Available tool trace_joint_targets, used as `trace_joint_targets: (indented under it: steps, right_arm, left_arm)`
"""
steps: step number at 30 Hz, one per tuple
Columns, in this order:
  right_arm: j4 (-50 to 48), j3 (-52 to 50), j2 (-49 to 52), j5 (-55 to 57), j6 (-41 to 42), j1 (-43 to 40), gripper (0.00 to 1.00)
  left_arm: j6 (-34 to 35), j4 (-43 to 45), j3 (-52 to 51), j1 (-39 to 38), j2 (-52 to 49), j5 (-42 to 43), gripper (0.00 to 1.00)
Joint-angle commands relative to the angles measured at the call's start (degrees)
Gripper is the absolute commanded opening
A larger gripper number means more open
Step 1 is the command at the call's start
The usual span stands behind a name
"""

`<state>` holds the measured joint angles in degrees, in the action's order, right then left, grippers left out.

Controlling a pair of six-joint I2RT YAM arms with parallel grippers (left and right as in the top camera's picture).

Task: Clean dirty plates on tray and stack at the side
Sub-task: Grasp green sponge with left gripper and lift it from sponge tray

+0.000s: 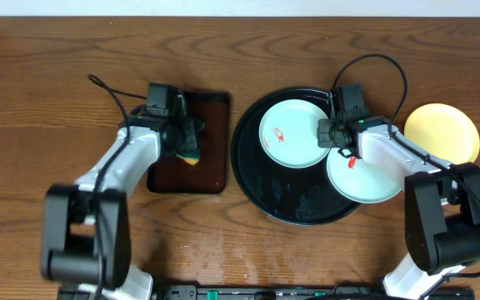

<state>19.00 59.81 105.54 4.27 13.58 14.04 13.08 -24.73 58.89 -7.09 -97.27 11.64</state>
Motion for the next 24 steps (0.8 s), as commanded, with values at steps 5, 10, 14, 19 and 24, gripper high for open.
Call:
trace_joint_targets:
  steps: [5, 10, 14, 19, 24]
  right_arm:
    - [0.02, -0.37, 0.55, 0.17, 0.07, -0.50, 0.01]
    - [0.00, -0.37, 0.55, 0.17, 0.04, -0.50, 0.01]
    - [0.00, -0.37, 0.55, 0.20, 0.02, -0.50, 0.01]
    - [-0.17, -0.37, 0.55, 0.17, 0.02, -0.50, 0.01]
    - [-0.22, -0.37, 0.55, 0.17, 0.02, -0.50, 0.01]
  left_arm:
    - [-0.37, -3.37, 0.59, 0.44, 14.21, -0.70, 0.07]
    - [-0.44, -3.89, 0.59, 0.39, 16.46, -0.68, 0.07]
    - [-0.39, -2.56, 0.59, 0.39, 17.03, -0.66, 0.07]
    - [-0.33, -1.68, 0.59, 0.39, 16.90, -0.66, 0.07]
    - [0.28, -2.21, 0.57, 0.37, 16.79, -0.66, 0.07]
